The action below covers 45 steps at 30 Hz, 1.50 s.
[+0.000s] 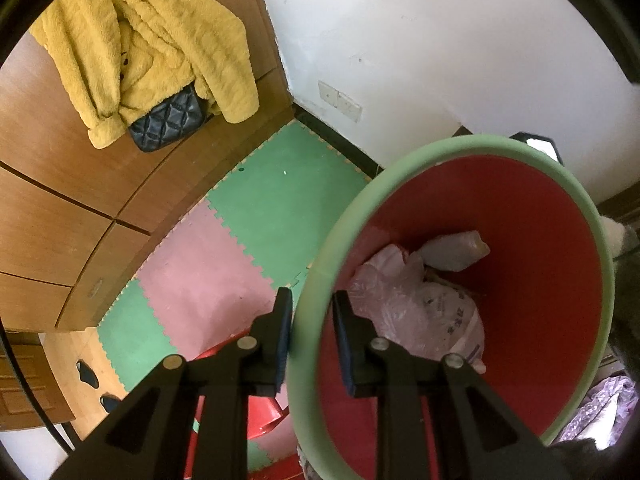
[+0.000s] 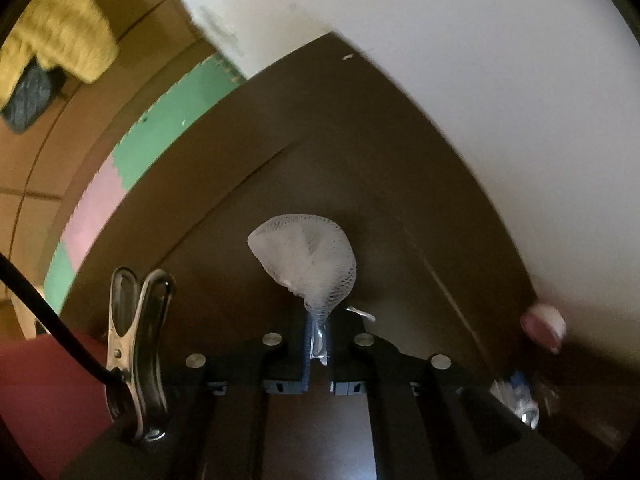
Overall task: Collect trash
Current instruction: 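Lift and carry the white mesh bag over the red bucket with the right tool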
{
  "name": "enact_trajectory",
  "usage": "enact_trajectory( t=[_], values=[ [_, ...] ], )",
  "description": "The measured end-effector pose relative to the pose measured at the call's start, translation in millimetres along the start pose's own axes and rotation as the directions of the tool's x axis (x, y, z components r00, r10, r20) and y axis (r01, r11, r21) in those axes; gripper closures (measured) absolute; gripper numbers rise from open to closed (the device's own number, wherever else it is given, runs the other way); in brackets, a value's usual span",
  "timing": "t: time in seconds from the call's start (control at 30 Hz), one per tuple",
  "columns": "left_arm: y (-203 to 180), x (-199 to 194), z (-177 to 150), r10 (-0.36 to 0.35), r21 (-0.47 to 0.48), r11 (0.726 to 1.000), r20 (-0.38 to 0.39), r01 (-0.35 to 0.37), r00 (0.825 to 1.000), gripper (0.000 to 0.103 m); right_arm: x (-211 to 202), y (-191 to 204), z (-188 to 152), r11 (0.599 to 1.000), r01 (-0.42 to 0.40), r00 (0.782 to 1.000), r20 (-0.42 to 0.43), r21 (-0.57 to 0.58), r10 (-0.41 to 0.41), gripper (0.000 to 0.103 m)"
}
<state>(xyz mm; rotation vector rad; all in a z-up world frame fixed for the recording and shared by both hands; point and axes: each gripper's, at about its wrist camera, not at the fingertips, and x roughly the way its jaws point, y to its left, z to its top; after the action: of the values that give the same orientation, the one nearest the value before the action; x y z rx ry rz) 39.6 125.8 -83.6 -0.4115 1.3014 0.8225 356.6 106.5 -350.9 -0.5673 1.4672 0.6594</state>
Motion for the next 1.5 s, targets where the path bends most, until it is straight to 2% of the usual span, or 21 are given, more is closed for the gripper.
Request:
enact_trajectory(
  t=[0.27, 0.4, 0.53, 0.67, 0.87, 1.07, 1.17, 1.3, 1.5],
  values=[
    [-0.8, -2.2, -2.3, -0.015, 0.018, 1.000, 0.020, 0.014, 1.000, 0.083, -87.6, 30.9, -7.1, 0.991, 0.042, 0.985, 0.169, -0.130, -0.019, 0.097],
    [2.4, -3.6, -2.8, -0.042, 0.028, 0.999, 0.022, 0.041, 0.999, 0.084, -135.8, 44.2, -18.1, 0.982, 0.077, 0.968, 0.248, -0.175, -0.032, 0.096],
    [1.4, -5.7, -3.3, -0.068, 0.071, 0.995, 0.036, 0.065, 0.997, 0.085, -187.6, 42.1, -42.9, 0.982, 0.069, 0.953, 0.301, -0.176, -0.013, 0.096],
    [5.0, -5.7, -4.7, -0.106, 0.086, 0.991, 0.034, 0.103, 0.994, 0.086, -223.4, 44.9, -73.7, 0.978, 0.098, 0.936, 0.352, -0.184, -0.027, 0.096],
    [5.5, -9.6, -7.4, -0.147, 0.109, 0.984, 0.031, 0.143, 0.989, 0.087, -256.2, 46.8, -107.0, 0.979, 0.139, 0.914, 0.399, -0.149, -0.069, 0.096],
    [2.9, -13.0, -8.2, -0.173, 0.157, 0.974, 0.041, 0.164, 0.984, 0.086, -307.0, 60.9, -152.9, 0.971, 0.183, 0.873, 0.479, -0.153, -0.089, 0.096],
    [3.7, -12.4, -7.4, -0.183, 0.170, 0.970, 0.034, 0.175, 0.982, 0.085, -328.7, 58.4, -175.2, 0.976, 0.177, 0.856, 0.509, -0.130, -0.087, 0.096],
    [5.4, -13.1, -8.6, -0.202, 0.167, 0.966, 0.026, 0.195, 0.979, 0.085, -346.1, 61.1, -203.9, 0.981, 0.156, 0.847, 0.527, -0.118, -0.071, 0.096],
    [6.1, -13.5, -8.3, -0.220, 0.182, 0.960, 0.015, 0.214, 0.975, 0.084, -354.4, 64.5, -236.9, 0.991, 0.104, 0.860, 0.508, -0.088, -0.045, 0.096]
  ],
)
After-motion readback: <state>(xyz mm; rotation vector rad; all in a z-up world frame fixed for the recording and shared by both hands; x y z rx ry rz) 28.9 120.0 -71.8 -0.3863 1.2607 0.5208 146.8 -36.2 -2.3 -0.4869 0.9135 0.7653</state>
